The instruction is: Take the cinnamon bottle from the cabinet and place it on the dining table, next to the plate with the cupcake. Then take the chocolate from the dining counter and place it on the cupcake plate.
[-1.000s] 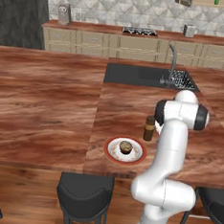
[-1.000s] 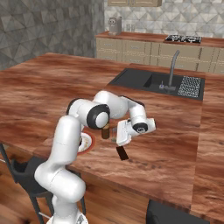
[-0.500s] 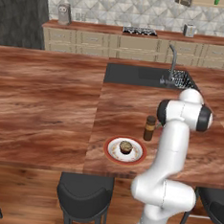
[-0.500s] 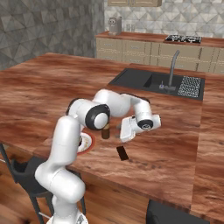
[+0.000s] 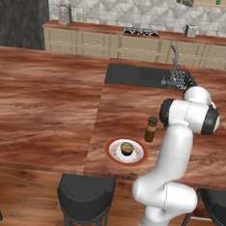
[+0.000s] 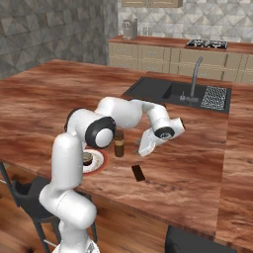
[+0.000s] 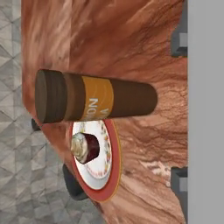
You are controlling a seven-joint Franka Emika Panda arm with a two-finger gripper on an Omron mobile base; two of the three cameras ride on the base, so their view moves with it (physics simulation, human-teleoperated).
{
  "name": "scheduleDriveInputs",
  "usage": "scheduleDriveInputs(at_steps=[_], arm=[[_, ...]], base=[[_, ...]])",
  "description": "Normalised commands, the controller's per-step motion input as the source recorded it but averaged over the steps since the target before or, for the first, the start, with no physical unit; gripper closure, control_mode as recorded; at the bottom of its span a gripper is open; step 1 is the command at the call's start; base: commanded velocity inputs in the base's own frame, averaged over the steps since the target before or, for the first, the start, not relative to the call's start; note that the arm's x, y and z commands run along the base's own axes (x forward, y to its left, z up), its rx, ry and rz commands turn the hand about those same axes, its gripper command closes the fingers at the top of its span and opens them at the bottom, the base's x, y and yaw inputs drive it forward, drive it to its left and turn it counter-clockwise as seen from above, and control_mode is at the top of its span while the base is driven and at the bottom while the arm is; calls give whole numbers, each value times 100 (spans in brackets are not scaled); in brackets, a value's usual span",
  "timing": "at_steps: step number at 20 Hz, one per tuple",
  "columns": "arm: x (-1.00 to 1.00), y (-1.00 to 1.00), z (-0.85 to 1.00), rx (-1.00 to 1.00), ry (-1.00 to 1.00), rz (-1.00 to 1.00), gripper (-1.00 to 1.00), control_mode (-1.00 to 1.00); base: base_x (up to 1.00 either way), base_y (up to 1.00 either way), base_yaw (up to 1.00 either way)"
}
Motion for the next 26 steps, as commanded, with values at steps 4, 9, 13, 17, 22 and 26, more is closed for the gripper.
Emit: scheduleDriveInputs(at_steps=[4, 9, 13, 17, 22, 26], arm=[[-47, 2, 12, -31, 0, -26, -100, -100], [-47, 6, 9, -28, 3, -35, -100, -100], [-29, 1, 22, -15, 24, -42, -100, -100], [-15, -3, 24, -3, 49, -48, -100, -100], [-18, -1, 10, -4, 53, -47, -100, -100], [-16, 0, 0, -16, 53, -44, -100, -100]], base=[[0, 0, 0], [0, 0, 0], [0, 0, 0], [0, 0, 0], [0, 0, 0], [0, 0, 0]])
